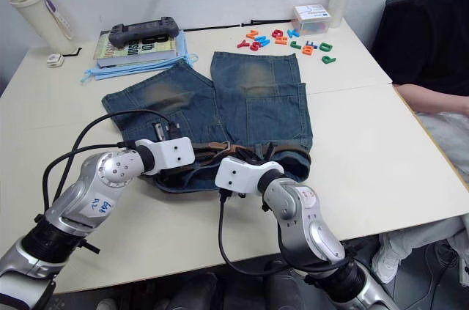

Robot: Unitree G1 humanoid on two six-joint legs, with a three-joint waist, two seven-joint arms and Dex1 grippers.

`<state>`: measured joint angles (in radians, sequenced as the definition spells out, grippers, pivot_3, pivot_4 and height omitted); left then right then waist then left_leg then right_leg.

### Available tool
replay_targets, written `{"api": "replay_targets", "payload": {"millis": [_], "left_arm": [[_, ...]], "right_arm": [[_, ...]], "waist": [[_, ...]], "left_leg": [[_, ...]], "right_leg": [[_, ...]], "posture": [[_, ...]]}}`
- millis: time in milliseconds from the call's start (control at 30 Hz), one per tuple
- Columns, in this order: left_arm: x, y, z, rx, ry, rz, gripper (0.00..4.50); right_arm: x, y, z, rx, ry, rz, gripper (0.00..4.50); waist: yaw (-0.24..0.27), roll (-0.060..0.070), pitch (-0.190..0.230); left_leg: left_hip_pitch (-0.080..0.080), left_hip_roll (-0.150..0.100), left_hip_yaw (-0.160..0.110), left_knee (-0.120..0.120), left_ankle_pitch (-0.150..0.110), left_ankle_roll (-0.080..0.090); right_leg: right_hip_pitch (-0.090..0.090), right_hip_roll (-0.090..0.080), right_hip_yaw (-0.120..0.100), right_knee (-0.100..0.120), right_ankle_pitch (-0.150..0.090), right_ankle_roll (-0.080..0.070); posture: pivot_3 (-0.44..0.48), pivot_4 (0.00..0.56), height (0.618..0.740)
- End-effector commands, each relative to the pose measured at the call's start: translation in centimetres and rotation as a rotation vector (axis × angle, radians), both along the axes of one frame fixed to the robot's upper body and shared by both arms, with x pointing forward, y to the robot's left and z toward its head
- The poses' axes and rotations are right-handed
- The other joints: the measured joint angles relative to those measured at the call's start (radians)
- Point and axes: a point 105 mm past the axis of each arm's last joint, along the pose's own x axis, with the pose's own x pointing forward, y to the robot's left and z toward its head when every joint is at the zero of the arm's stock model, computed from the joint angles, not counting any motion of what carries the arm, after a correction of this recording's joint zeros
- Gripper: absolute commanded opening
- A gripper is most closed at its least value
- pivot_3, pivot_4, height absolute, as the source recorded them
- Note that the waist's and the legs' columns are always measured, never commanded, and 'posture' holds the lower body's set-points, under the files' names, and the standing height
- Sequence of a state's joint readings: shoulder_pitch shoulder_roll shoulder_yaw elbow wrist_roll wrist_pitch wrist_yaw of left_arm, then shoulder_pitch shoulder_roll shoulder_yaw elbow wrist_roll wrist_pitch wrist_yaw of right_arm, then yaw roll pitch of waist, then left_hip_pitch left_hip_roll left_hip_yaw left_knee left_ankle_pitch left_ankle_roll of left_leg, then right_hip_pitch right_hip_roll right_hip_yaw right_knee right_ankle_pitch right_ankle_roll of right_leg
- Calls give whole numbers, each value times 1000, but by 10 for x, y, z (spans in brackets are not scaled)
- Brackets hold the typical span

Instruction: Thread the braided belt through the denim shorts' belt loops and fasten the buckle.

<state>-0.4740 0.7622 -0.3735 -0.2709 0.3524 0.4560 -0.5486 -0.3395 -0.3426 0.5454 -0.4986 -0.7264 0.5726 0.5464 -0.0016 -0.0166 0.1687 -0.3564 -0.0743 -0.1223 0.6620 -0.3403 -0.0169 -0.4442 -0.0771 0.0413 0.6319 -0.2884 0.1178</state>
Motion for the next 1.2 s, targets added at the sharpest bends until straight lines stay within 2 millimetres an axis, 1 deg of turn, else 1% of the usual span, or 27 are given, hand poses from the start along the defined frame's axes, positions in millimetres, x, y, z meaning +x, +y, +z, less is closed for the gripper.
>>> {"api": "replay_targets", "payload": {"millis": [33,100,200,267,400,533,600,733,900,1000,1100,1200], "left_arm": [[3,-11,2,22,-24,-37,0],[1,-19,1,6,-15,-69,0],[-6,-36,-5,-64,31,-133,0],[-11,-41,-7,-78,50,-164,0],[-20,-42,-12,-2,54,-237,0],[-20,-41,-11,145,-43,-295,0],[-16,-43,-7,178,-101,-300,0],[-13,-54,8,137,-160,-300,0],[-6,-62,24,97,-214,-290,0],[-6,-67,34,64,-252,-303,0],[-5,-65,39,43,-267,-295,0],[-5,-58,43,51,-292,-286,0]], "right_arm": [[4,-3,15,-8,-72,-26,23],[3,-1,15,-9,-70,-20,23],[2,1,12,-12,-62,-14,23],[2,2,11,-16,-59,-13,23],[3,1,10,-17,-50,-22,23],[3,0,8,-12,-41,-24,23],[3,1,8,-14,-39,-24,23],[3,2,7,-15,-35,-18,23],[2,3,5,-22,-31,-13,23],[2,4,4,-22,-30,-11,23],[2,4,4,-17,-28,-14,23],[2,4,4,-11,-25,-13,23]], "waist": [[2,0,0],[3,0,0],[2,0,0],[2,0,0],[0,0,0],[0,0,0],[1,0,0],[3,0,0],[3,0,0],[2,0,0],[1,0,0],[-2,0,0]], "left_leg": [[0,0,0,0,0,0],[0,-1,0,1,0,0],[0,-1,0,1,0,1],[0,-1,0,1,0,1],[0,-1,0,1,0,1],[0,-1,0,1,0,1],[0,-1,0,1,0,1],[0,-1,0,1,0,1],[-1,-1,0,1,0,1],[-1,-1,0,1,0,1],[-1,-1,0,1,0,1],[-1,-1,0,1,0,1]], "right_leg": [[0,0,0,0,0,0],[0,0,-1,1,0,0],[0,0,0,1,0,0],[0,0,-1,2,0,0],[0,0,0,2,0,0],[0,0,0,2,0,0],[0,0,0,2,0,0],[0,0,0,2,0,0],[0,0,-1,2,0,0],[0,0,-1,2,0,0],[0,0,-1,2,0,0],[-1,0,-1,2,0,0]], "posture": [[0,150,738],[0,150,738],[0,150,738],[0,150,738],[0,150,738],[0,150,738],[0,150,738],[0,150,738],[0,150,738],[0,150,738],[0,150,738],[0,150,738]]}}
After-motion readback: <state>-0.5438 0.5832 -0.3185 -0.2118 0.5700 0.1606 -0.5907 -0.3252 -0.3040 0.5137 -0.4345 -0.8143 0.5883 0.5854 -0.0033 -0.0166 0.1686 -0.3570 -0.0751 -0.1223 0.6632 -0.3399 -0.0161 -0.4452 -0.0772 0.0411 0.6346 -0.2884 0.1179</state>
